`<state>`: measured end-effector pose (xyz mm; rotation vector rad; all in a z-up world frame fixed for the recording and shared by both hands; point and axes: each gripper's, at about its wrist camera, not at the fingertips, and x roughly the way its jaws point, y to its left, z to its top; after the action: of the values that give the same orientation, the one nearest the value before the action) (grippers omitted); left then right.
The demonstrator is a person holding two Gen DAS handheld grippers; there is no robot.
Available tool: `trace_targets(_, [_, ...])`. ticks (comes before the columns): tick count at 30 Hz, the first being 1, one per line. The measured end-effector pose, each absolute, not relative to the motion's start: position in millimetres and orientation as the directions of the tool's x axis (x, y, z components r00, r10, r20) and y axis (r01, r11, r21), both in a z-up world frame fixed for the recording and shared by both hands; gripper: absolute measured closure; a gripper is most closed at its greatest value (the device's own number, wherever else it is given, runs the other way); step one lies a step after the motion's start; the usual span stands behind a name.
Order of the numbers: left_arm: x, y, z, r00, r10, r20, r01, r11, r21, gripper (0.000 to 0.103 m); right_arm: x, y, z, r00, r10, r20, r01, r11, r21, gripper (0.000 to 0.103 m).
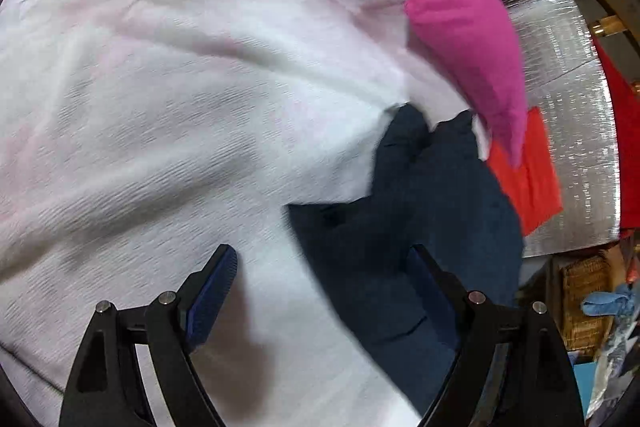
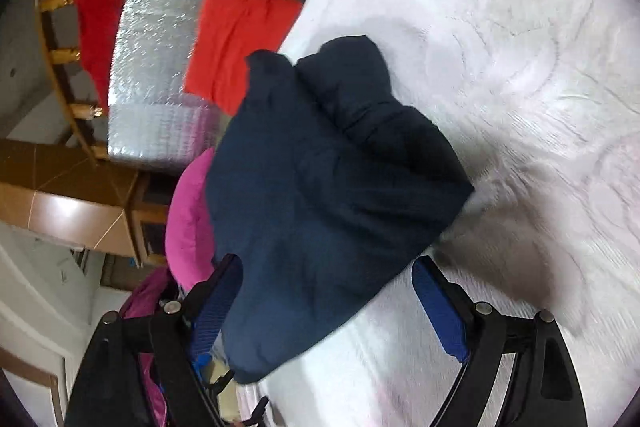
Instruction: Fold large clothes
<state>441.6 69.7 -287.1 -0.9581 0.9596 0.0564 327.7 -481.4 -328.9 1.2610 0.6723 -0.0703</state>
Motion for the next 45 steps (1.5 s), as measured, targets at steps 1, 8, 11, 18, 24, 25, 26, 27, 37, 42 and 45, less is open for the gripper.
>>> trace_targets(1, [448.1,67.0,-289.6,0.603,-0.378,-0.703,-0.421,0.597,-0.683,0.016,333.3,-482.5,-331.0,0.809,0.301,-0.505,0.410,0.328,0.851,0.014])
trace_targets(8, [465.8,54.4,-289.8,0.646,-0.359,-0.674,-0.393,0.600,-0.697,0.017,364.9,-488.1,-331.7,0.833,0.237,-0.500,0.395,0.378,0.837,0.012])
trace_targets(11, [466.7,46.8,-286.8,0.661,-0.348,-0.664,-0.385,0.603,-0.699,0.024,370.8,-487.4,-330.5,0.838,0.210,-0.503,0.400,0.391,0.829,0.013])
trace_targets(18, [452.3,43.8,-265.3,0.709,-0.295,-0.641,-0.322,0.673,-0.666,0.084,365.9,-483.2,-317.9,0.837,0.159,-0.524,0.398,0.481,0.781,0.065])
trace_targets(24, [437.3,49.3,-251.1,0.720,-0.302,-0.625,-0.295,0.682,-0.670,0.088,354.1,-475.9,-292.8,0.839,0.131,-0.528,0.383,0.547,0.744,0.070])
trace_targets(25, [432.9,50.8,-249.7,0.718,-0.307,-0.625,-0.295,0.679,-0.672,0.088,352.1,-475.8,-288.7,0.838,0.135,-0.529,0.380,0.551,0.743,0.070])
trace_targets(26, [426.5,52.3,-248.0,0.713,-0.311,-0.628,-0.296,0.679,-0.672,0.088,349.9,-476.2,-285.4,0.835,0.140,-0.532,0.379,0.556,0.740,0.070])
trace_targets(27, [424.7,51.9,-247.2,0.709,-0.311,-0.633,-0.299,0.680,-0.670,0.088,344.9,-477.2,-282.8,0.829,0.145,-0.539,0.381,0.560,0.736,0.070])
trace_targets(37, [356.7,59.0,-240.8,0.643,-0.332,-0.691,-0.279,0.738,-0.614,0.088,273.1,-484.0,-284.4,0.782,0.231,-0.579,0.396,0.535,0.747,0.070])
trace_targets(42, [352.7,49.8,-267.7,0.536,-0.282,-0.796,-0.272,0.834,-0.479,0.073,259.2,-484.1,-310.4,0.702,0.281,-0.654,0.442,0.549,0.710,0.061])
trace_targets(45, [355.0,61.7,-265.8,0.503,-0.324,-0.801,-0.264,0.825,-0.500,0.068,254.9,-494.1,-318.4,0.666,0.355,-0.656,0.457,0.501,0.735,0.051])
